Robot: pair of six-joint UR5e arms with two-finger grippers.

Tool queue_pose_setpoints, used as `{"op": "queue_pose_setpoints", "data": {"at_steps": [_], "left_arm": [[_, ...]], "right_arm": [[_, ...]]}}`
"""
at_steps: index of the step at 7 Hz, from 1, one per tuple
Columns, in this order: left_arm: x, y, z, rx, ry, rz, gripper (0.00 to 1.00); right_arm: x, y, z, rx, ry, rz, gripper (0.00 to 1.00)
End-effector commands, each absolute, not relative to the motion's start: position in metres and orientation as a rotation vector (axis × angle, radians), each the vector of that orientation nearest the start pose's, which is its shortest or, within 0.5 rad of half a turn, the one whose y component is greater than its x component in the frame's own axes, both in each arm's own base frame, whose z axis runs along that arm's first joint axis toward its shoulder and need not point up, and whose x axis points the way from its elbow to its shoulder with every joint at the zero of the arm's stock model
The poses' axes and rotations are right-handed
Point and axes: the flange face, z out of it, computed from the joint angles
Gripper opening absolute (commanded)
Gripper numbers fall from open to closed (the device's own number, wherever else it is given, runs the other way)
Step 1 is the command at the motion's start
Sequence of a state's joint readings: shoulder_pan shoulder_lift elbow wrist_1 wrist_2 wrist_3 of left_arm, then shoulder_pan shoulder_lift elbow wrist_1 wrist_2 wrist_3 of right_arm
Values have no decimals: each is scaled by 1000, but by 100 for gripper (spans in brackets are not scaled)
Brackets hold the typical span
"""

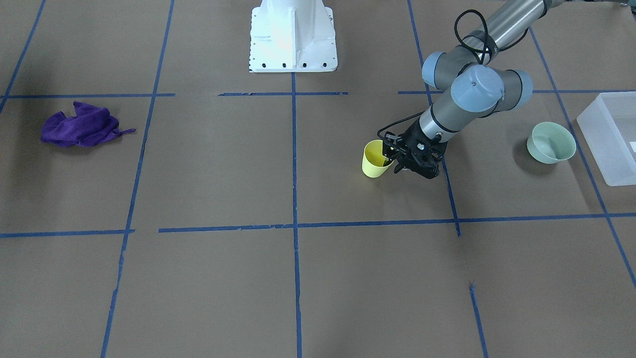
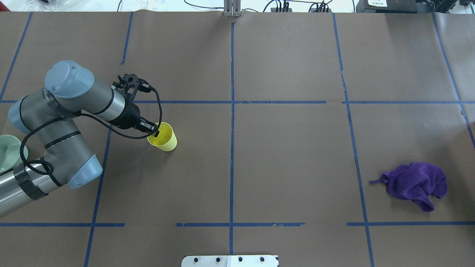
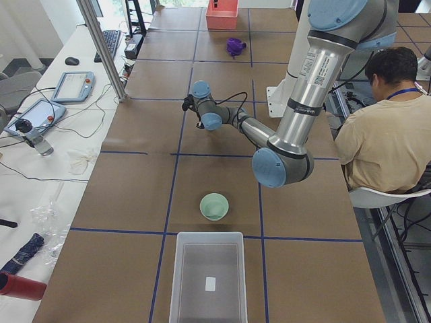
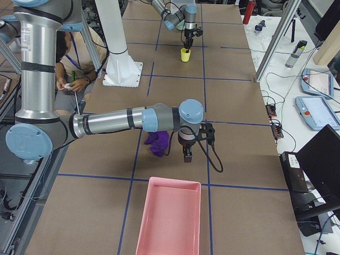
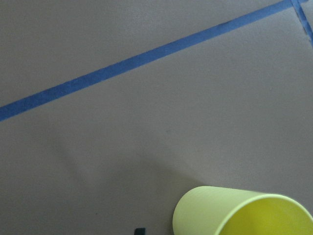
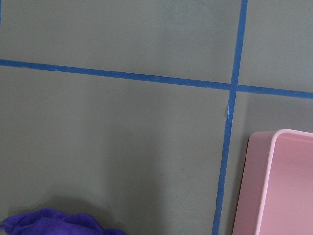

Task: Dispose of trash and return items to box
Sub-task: 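Lift the yellow cup with the left gripper toward the clear box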

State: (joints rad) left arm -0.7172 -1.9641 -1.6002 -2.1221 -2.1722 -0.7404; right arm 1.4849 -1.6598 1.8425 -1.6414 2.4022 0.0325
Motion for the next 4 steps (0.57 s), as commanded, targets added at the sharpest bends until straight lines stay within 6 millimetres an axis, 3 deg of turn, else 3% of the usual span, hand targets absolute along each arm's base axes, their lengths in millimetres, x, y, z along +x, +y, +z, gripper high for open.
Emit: {"op": "queue_pose_setpoints", "data": {"at_steps": [1, 2, 3, 4], "left_arm": [[421, -475, 335, 278, 1070, 387, 0], [398, -478, 313, 264, 1034, 347, 0], [349, -488, 281, 326, 1027, 286, 0], [307, -501, 265, 447, 982, 201, 0]], "right_arm": [[20, -458, 571, 53, -835, -94, 100], [20, -458, 570, 56, -836, -96, 100], [20, -458, 569, 57, -837, -96, 100], [20, -458, 568, 59, -837, -96, 100]]}}
